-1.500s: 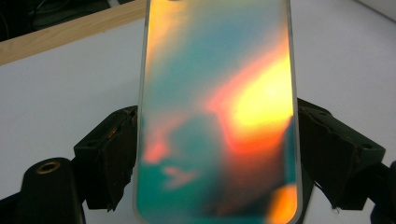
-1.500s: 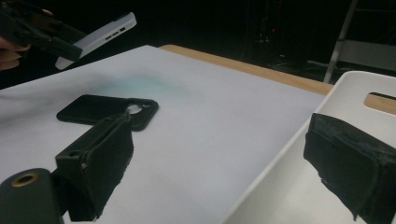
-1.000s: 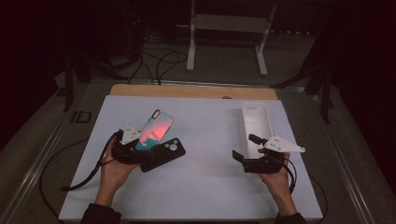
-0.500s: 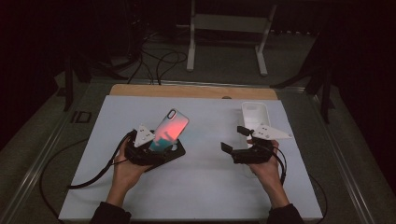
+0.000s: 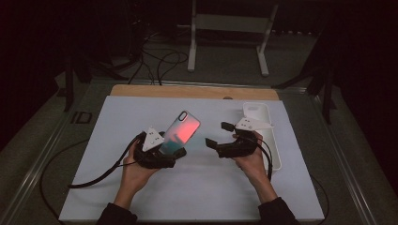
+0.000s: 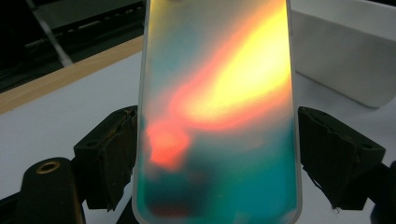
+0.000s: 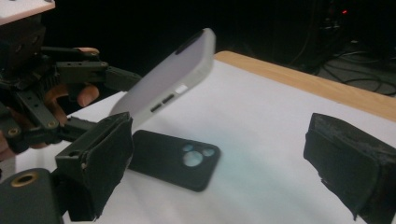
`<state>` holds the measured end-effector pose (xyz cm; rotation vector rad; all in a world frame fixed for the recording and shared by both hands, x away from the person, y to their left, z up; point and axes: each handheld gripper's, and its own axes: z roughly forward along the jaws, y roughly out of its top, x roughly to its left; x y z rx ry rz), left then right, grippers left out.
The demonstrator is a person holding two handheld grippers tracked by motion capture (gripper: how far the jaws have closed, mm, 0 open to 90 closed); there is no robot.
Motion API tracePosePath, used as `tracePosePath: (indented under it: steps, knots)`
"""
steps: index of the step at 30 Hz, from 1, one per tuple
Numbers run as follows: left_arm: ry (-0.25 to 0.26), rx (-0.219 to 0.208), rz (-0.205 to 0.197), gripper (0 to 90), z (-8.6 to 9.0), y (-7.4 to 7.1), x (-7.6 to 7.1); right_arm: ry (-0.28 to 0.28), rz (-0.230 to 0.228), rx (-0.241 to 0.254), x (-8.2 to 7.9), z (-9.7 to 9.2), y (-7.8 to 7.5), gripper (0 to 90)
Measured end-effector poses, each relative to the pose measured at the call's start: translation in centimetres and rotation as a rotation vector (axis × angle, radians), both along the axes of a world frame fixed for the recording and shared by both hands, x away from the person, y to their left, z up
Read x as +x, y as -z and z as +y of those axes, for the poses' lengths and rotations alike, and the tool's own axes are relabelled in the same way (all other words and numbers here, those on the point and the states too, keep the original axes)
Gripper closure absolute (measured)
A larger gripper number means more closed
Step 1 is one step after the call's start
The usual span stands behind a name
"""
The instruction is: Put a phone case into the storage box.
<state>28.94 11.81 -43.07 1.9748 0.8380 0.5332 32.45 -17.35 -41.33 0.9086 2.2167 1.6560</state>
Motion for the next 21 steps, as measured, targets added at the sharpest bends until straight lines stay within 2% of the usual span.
tracePosePath:
  steps: [6, 10, 11, 14, 16, 20, 21]
  knots:
    - [0.032, 0.001, -0.016, 17.2, -1.0, 0.0, -0.4, -0.030, 0.050, 0.023, 0.4, 1.5, -0.1, 8.5]
    - [0.046, -0.006, -0.017, 17.2, -1.4, 0.0, -0.6, -0.032, 0.064, 0.030, 0.5, 2.0, -0.2, 10.2]
    - [0.050, -0.006, -0.016, 17.2, -1.5, 0.0, -0.6, -0.047, 0.090, 0.039, 0.6, 2.6, -0.2, 15.7]
    - [0.058, -0.008, -0.018, 17.2, -1.8, 0.1, -0.7, -0.066, 0.125, 0.058, 0.8, 3.1, -0.1, 27.1]
    - [0.062, -0.005, -0.019, 17.2, -2.0, 0.1, -0.8, -0.076, 0.144, 0.068, 0.9, 3.5, 0.0, 42.5]
    - [0.065, -0.010, -0.021, 17.2, -2.1, 0.1, -0.9, -0.059, 0.168, 0.062, 0.9, 4.1, 0.1, 61.2]
    - [0.067, -0.011, -0.018, 17.2, -2.1, 0.1, -0.9, -0.070, 0.181, 0.081, 1.0, 4.0, 0.1, 65.7]
